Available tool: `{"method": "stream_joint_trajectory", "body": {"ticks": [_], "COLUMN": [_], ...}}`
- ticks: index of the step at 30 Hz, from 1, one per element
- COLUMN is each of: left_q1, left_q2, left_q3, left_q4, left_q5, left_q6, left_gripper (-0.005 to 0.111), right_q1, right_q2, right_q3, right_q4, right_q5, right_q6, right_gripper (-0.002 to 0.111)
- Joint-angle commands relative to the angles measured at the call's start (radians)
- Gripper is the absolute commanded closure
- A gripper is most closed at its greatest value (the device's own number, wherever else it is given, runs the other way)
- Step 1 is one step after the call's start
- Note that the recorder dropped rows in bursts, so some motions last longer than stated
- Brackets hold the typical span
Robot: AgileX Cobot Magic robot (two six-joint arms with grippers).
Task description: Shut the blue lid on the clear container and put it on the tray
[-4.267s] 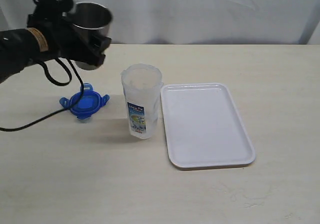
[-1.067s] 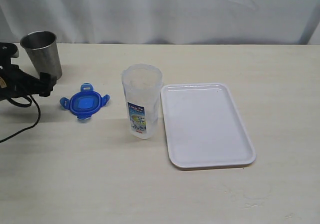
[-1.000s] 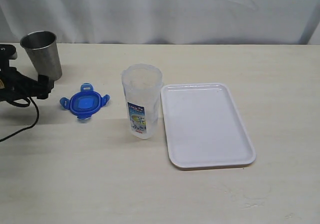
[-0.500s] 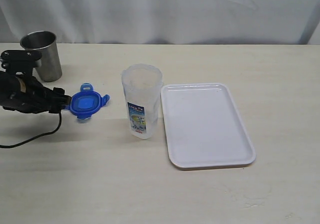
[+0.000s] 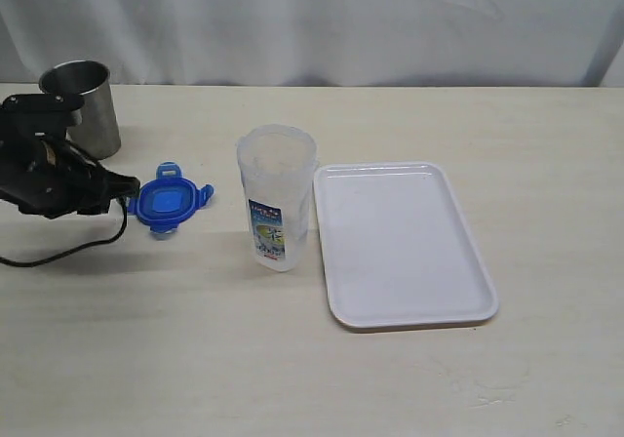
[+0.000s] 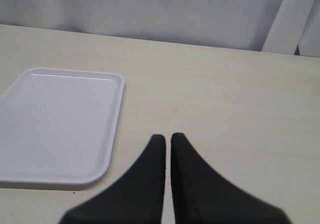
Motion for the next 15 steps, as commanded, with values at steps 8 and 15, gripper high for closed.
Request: {"method": "stream_joint_trajectory", "body": {"ticks": [8, 15], "left_q1": [0.021, 0.110], "left_q2": [0.034, 0.046], "left_q3": [-0.196, -0.196], "left_q4": [-0.628, -0.630], "left_q5": [0.208, 0.234], "left_q6": [0.588, 0.608], "left_gripper": [0.058, 0.059], "right_q1": [-0.004, -0.004], "right_q2": [-0.005, -0.005], "right_q3": [0.004, 0.004], "right_q4": [0.006, 0.006], "right_q5": [0.001, 0.001], "right_q6": [0.001, 0.001], "right_gripper": [0.104, 0.104]}}
